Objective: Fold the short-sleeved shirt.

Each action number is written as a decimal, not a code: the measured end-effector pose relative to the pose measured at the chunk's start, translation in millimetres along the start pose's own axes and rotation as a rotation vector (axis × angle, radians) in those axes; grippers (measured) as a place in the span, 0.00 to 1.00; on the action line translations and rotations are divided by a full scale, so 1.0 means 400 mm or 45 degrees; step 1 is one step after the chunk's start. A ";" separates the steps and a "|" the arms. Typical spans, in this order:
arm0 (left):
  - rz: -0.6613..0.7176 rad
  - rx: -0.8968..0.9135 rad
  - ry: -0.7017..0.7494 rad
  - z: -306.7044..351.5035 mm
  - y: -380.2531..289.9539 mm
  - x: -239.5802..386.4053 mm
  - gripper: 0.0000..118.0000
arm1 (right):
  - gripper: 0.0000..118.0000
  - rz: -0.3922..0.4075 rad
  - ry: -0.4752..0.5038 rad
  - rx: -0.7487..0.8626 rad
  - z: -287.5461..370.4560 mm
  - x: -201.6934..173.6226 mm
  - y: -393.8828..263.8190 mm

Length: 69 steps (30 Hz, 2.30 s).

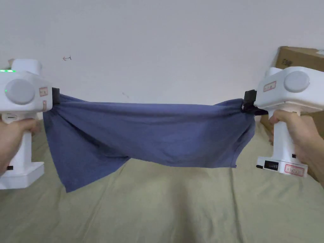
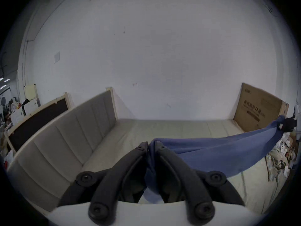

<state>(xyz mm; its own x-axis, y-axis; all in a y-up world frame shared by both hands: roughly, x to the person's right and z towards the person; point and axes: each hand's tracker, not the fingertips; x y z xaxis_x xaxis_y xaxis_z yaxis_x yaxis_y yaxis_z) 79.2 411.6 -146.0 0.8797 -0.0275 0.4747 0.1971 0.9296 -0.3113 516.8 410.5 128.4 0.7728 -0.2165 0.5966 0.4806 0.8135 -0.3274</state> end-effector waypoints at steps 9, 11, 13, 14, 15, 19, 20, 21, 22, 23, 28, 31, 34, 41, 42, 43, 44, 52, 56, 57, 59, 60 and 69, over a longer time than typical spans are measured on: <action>0.010 -0.421 -0.098 0.044 -0.538 -0.021 0.05 | 0.12 -0.114 -0.041 -0.470 -0.133 0.172 -0.540; 0.032 -0.533 -0.084 0.070 -0.652 -0.025 0.05 | 0.12 -0.141 -0.055 -0.555 -0.150 0.221 -0.642; 0.039 -0.640 -0.086 0.094 -0.744 -0.039 0.05 | 0.12 -0.156 -0.068 -0.594 -0.130 0.244 -0.718; 0.035 -0.677 -0.071 0.106 -0.784 -0.042 0.05 | 0.12 -0.167 -0.060 -0.609 -0.113 0.251 -0.752; 0.025 -0.695 -0.054 0.123 -0.816 -0.045 0.05 | 0.12 -0.157 -0.050 -0.606 -0.096 0.259 -0.775; 0.074 -0.726 -0.071 0.165 -0.879 -0.069 0.05 | 0.12 -0.155 -0.045 -0.616 -0.046 0.268 -0.826; 0.087 -0.724 -0.067 0.178 -0.884 -0.072 0.05 | 0.12 -0.151 -0.041 -0.608 -0.036 0.269 -0.834; 0.090 -0.721 -0.071 0.185 -0.888 -0.073 0.06 | 0.12 -0.143 -0.039 -0.605 -0.032 0.267 -0.838; 0.085 -0.720 -0.073 0.187 -0.888 -0.073 0.06 | 0.12 -0.133 -0.039 -0.604 -0.022 0.259 -0.843; 0.076 -0.717 -0.070 0.188 -0.885 -0.071 0.07 | 0.12 -0.122 -0.038 -0.594 -0.019 0.256 -0.846; 0.016 -0.741 -0.047 0.207 -0.870 -0.063 0.95 | 0.58 -0.060 -0.121 -0.577 0.002 0.239 -0.854; 0.067 -0.703 -0.086 0.244 -0.851 -0.076 0.99 | 0.58 -0.049 -0.114 -0.549 0.043 0.237 -0.848; 0.121 -0.678 -0.083 0.285 -0.820 -0.079 0.96 | 0.58 -0.028 -0.100 -0.493 0.089 0.226 -0.833; 0.148 -0.605 -0.185 0.395 -0.798 -0.062 0.30 | 0.49 0.064 -0.022 -0.409 0.193 0.164 -0.858; 0.143 -0.610 -0.187 0.403 -0.812 -0.056 0.00 | 0.22 0.067 -0.014 -0.407 0.206 0.157 -0.871; 0.130 -0.616 -0.183 0.415 -0.829 -0.051 0.00 | 0.01 0.056 -0.018 -0.405 0.214 0.149 -0.891; 0.136 -0.637 -0.199 0.432 -0.845 -0.040 0.00 | 0.01 0.018 -0.019 -0.403 0.223 0.148 -0.910; 0.071 -0.712 -0.197 0.434 -0.904 -0.036 0.00 | 0.01 0.038 0.007 -0.508 0.226 0.129 -0.986; 0.100 -0.689 -0.185 0.407 -0.884 -0.051 0.02 | 0.01 0.042 0.008 -0.503 0.213 0.117 -0.974; 0.096 -0.678 -0.172 0.399 -0.878 -0.053 0.23 | 0.01 0.044 0.009 -0.502 0.210 0.113 -0.969; 0.099 -0.667 -0.159 0.373 -0.859 -0.064 0.72 | 0.01 0.044 0.025 -0.505 0.198 0.109 -0.962; 0.107 -0.668 -0.154 0.359 -0.850 -0.059 0.80 | 0.01 0.045 0.028 -0.504 0.194 0.103 -0.957; 0.188 -0.693 -0.134 0.222 -0.846 -0.055 0.93 | 0.01 0.068 0.054 -0.521 0.154 0.070 -0.935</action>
<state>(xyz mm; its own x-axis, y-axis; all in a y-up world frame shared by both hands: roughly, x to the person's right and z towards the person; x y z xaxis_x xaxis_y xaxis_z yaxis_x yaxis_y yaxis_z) -45.3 130.4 22.2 0.8727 0.1508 0.4644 0.2942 0.5967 -0.7466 333.2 133.5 312.9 0.8135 -0.2090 0.5427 0.5579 0.5441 -0.6267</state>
